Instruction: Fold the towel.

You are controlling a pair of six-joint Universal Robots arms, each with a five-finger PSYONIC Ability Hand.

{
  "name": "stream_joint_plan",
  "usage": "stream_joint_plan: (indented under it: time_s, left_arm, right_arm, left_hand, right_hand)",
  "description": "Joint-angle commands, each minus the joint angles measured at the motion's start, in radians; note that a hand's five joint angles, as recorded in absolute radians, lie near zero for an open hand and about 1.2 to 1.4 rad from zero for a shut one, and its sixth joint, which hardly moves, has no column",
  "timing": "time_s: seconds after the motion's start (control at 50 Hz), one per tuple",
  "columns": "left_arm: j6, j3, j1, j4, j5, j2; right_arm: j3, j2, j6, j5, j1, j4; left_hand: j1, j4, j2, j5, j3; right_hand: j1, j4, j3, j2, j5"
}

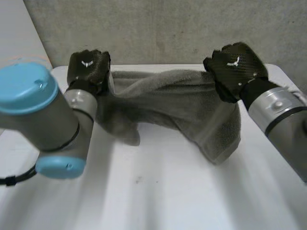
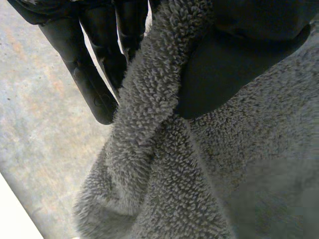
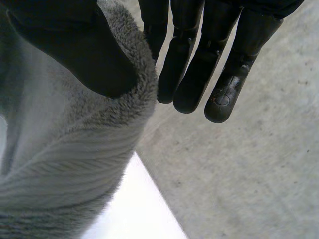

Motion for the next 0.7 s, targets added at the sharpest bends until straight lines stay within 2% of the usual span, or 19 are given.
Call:
stream_joint_plan:
  time_s: [0.02, 0.18, 0.2, 0.22, 0.24, 0.26, 0.28, 0.3, 0.32, 0.34, 0.38, 0.4, 0.46, 0.52, 0.56, 0.58, 0.62, 0.64, 0.7]
  left_arm:
    - [0.012, -0.252, -0.111, -0.032, 0.008, 0.112]
    - [0.001, -0.327, -0.153, -0.311, -0.023, 0.106]
    - [-0.001, -0.325, -0.154, -0.375, -0.034, 0.100]
    - [-0.002, -0.322, -0.156, -0.426, -0.040, 0.089]
    - [-0.002, -0.322, -0.156, -0.426, -0.040, 0.089]
    - [-0.002, -0.319, -0.156, -0.467, -0.037, 0.077]
    - [-0.002, -0.319, -0.156, -0.468, -0.037, 0.076]
    - [-0.002, -0.312, -0.154, -0.486, -0.034, 0.069]
    - [-0.002, -0.296, -0.154, -0.488, -0.032, 0.067]
    - [-0.002, -0.296, -0.154, -0.488, -0.032, 0.067]
    - [0.004, -0.267, -0.156, -0.488, -0.029, 0.079]
    - [0.004, -0.267, -0.156, -0.488, -0.029, 0.080]
    - [0.012, -0.232, -0.157, -0.483, -0.023, 0.084]
    - [0.016, -0.195, -0.156, -0.472, 0.021, 0.101]
    - [0.042, -0.164, -0.140, -0.468, 0.119, 0.106]
    - [0.042, -0.164, -0.140, -0.468, 0.120, 0.106]
    - [0.103, -0.157, -0.087, -0.465, 0.229, 0.103]
    - [0.104, -0.157, -0.087, -0.465, 0.230, 0.103]
    - [0.191, -0.157, -0.024, -0.449, 0.335, 0.083]
  right_arm:
    - [0.000, 0.123, -0.030, 0.002, 0.007, 0.062]
    - [-0.023, 0.192, -0.291, 0.005, 0.005, 0.399]
    - [-0.023, 0.198, -0.363, 0.008, 0.002, 0.475]
    - [-0.023, 0.198, -0.407, -0.003, -0.007, 0.544]
    - [-0.023, 0.198, -0.407, -0.003, -0.007, 0.545]
    - [-0.021, 0.198, -0.430, -0.009, -0.007, 0.592]
    - [-0.024, 0.198, -0.429, -0.008, -0.007, 0.608]
    - [-0.024, 0.198, -0.429, -0.008, -0.007, 0.608]
    - [-0.026, 0.197, -0.426, -0.008, -0.008, 0.605]
    - [-0.026, 0.197, -0.426, -0.008, -0.008, 0.605]
    - [-0.041, 0.195, -0.401, -0.008, -0.011, 0.570]
    - [-0.055, 0.195, -0.372, -0.006, -0.011, 0.544]
    - [-0.081, 0.191, -0.280, -0.009, -0.031, 0.493]
    - [-0.089, 0.180, -0.232, -0.011, -0.053, 0.467]
    - [-0.092, 0.157, -0.160, -0.020, -0.079, 0.424]
    - [-0.092, 0.157, -0.160, -0.020, -0.079, 0.424]
    - [-0.083, 0.149, -0.130, -0.061, -0.096, 0.399]
    - [-0.083, 0.149, -0.129, -0.061, -0.096, 0.399]
    - [-0.070, 0.149, -0.134, -0.124, -0.111, 0.402]
  left_hand:
    - [0.258, 0.180, 0.183, 0.204, 0.186]
    - [0.258, 0.180, 0.183, 0.204, 0.186]
    - [0.139, 0.061, 0.064, 0.085, 0.067]
    - [-0.202, -0.280, -0.277, -0.256, -0.274]
    - [-0.206, -0.284, -0.281, -0.260, -0.277]
    - [-0.456, -0.534, -0.531, -0.510, -0.527]
    - [-0.458, -0.536, -0.533, -0.512, -0.530]
    - [-0.563, -0.641, -0.638, -0.617, -0.635]
    - [-0.663, -0.741, -0.738, -0.717, -0.734]
    - [-0.664, -0.742, -0.739, -0.718, -0.735]
    - [-0.915, -0.993, -0.990, -0.969, -0.987]
    - [-0.916, -0.994, -0.991, -0.970, -0.988]
    - [-0.919, -0.997, -0.994, -0.973, -0.991]
    - [-0.896, -0.974, -0.971, -0.950, -0.967]
    - [-0.884, -0.962, -0.959, -0.938, -0.956]
    - [-0.884, -0.962, -0.959, -0.938, -0.956]
    - [-0.884, -0.962, -0.959, -0.938, -0.956]
    - [-0.884, -0.962, -0.959, -0.938, -0.956]
    - [-0.861, -0.939, -0.936, -0.915, -0.932]
  right_hand:
    - [0.456, 0.204, 0.212, 0.223, 0.242]
    - [0.456, 0.204, 0.212, 0.223, 0.242]
    - [0.456, 0.204, 0.212, 0.223, 0.242]
    - [0.456, 0.204, 0.212, 0.223, 0.242]
    - [0.456, 0.204, 0.212, 0.223, 0.242]
    - [0.456, 0.204, 0.212, 0.223, 0.242]
    - [0.120, -0.132, -0.124, -0.113, -0.094]
    - [0.117, -0.136, -0.128, -0.116, -0.097]
    - [-0.130, -0.383, -0.375, -0.363, -0.345]
    - [-0.133, -0.385, -0.377, -0.366, -0.347]
    - [-0.492, -0.745, -0.736, -0.725, -0.706]
    - [-0.639, -0.892, -0.884, -0.872, -0.853]
    - [-0.765, -1.018, -1.010, -0.998, -0.980]
    - [-0.765, -1.018, -1.010, -0.998, -0.980]
    - [-0.765, -1.018, -1.010, -0.998, -0.980]
    - [-0.765, -1.018, -1.010, -0.998, -0.980]
    - [-0.765, -1.018, -1.010, -0.998, -0.980]
    - [-0.765, -1.018, -1.010, -0.998, -0.980]
    - [-0.765, -1.018, -1.010, -0.998, -0.980]
